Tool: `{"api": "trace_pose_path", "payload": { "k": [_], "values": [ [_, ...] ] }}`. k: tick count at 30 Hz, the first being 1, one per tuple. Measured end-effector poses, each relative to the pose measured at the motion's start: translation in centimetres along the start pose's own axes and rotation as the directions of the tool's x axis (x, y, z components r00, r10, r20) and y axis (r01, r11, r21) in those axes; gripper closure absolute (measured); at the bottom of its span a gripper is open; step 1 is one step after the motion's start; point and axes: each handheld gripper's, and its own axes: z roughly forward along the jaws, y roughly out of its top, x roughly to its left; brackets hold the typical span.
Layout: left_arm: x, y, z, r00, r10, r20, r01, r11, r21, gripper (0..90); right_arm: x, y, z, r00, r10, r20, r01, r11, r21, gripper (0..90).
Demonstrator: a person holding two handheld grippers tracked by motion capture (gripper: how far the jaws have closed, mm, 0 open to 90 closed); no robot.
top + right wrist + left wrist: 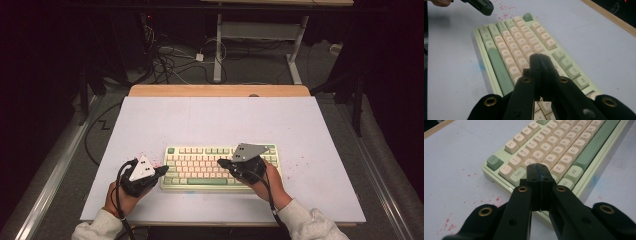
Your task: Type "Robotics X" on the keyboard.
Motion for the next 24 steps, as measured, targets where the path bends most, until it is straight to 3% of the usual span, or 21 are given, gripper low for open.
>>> {"api": "trace_pose_path", "payload": {
  "k": [19,24],
  "values": [
    [0.0,-0.1,0.2,0.9999,0.001,0.012,-0.001,1.0,0.009,87.6,2.3,0.0,4.0,0.9971,-0.024,-0.072,0.029,0.998,0.064,90.0],
    [0.0,-0.1,0.2,0.9999,0.002,0.013,-0.002,1.0,0.008,87.6,2.4,-0.1,4.6,0.9973,-0.028,-0.068,0.033,0.996,0.081,90.0]
  ]
}}
